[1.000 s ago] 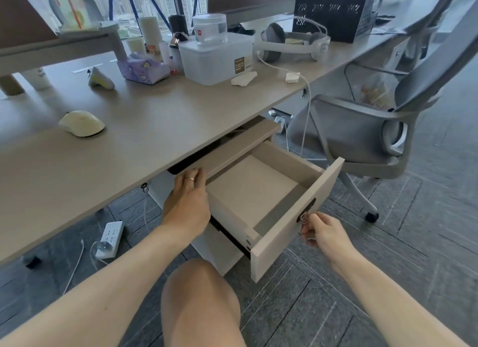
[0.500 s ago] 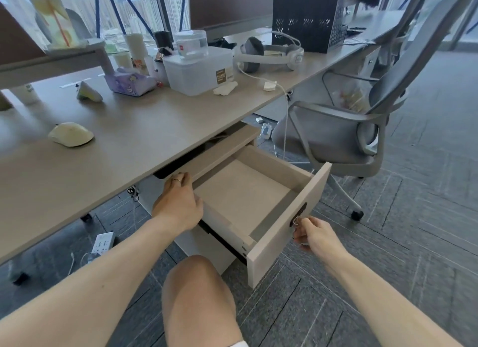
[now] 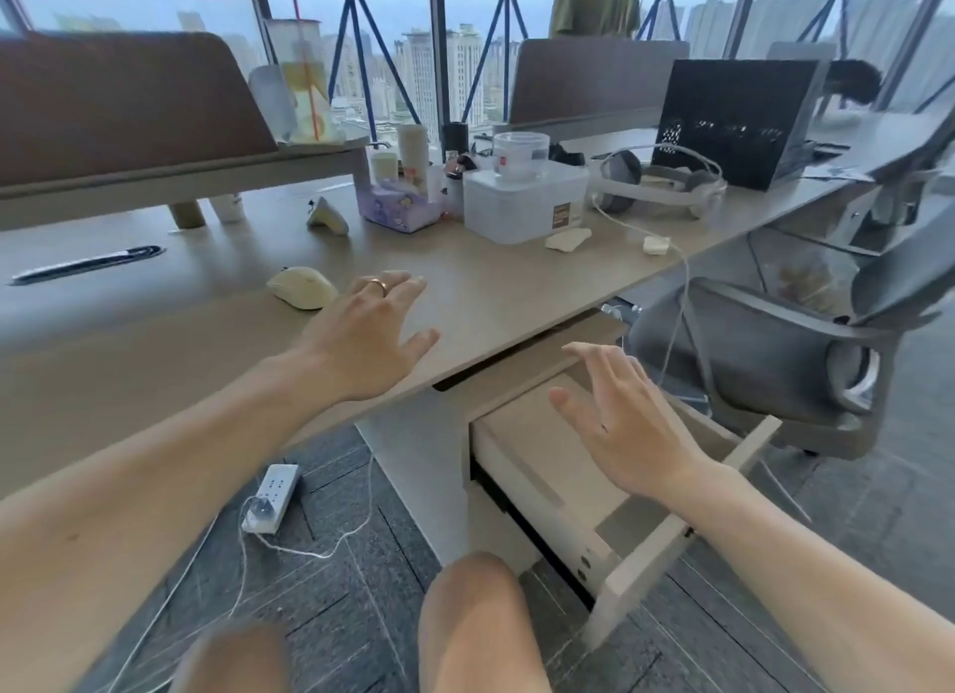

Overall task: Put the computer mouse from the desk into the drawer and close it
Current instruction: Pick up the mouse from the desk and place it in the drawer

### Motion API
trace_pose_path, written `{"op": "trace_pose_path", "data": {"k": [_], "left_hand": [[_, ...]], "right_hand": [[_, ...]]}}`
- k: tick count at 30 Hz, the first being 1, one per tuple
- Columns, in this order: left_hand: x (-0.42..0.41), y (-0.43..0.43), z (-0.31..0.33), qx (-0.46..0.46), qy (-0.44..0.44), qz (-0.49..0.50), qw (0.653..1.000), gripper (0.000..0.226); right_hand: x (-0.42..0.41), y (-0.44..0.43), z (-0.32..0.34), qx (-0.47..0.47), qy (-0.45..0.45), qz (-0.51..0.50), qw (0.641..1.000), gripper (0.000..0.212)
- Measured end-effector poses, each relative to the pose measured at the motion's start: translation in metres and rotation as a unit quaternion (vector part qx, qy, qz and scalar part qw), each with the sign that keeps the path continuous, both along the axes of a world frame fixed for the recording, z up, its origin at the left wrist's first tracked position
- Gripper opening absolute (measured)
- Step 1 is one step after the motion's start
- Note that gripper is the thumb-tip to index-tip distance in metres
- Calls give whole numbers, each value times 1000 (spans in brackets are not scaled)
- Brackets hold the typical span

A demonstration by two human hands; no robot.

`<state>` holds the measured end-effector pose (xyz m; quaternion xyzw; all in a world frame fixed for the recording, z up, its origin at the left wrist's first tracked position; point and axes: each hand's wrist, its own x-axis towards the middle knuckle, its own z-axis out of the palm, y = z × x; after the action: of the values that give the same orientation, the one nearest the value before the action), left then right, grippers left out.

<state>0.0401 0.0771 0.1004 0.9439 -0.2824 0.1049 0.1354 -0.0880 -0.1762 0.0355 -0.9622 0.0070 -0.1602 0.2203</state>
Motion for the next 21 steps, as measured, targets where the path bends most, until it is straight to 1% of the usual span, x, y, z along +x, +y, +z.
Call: {"op": "trace_pose_path", "data": {"k": [3, 7, 10, 13, 16, 21], "left_hand": [[27, 59, -12, 39, 53, 94, 993, 69], [38, 115, -37, 37, 117, 153, 981, 87], [41, 128, -53, 37, 107, 182, 977, 92], [45, 129, -64, 22, 86, 191, 977, 85], [62, 142, -70, 13, 93, 207, 974, 91], [46, 127, -63, 3, 75, 180, 981, 88]], "right_hand": [[39, 41, 9, -46, 0, 72, 996, 64], [95, 93, 17, -34, 9, 122, 992, 62], [139, 130, 24, -23, 16, 141, 990, 63], [184, 164, 29, -18, 7, 158, 987, 61], [242, 205, 27, -17, 27, 189, 981, 61], [283, 223, 25, 15, 24, 171, 985, 62]]}}
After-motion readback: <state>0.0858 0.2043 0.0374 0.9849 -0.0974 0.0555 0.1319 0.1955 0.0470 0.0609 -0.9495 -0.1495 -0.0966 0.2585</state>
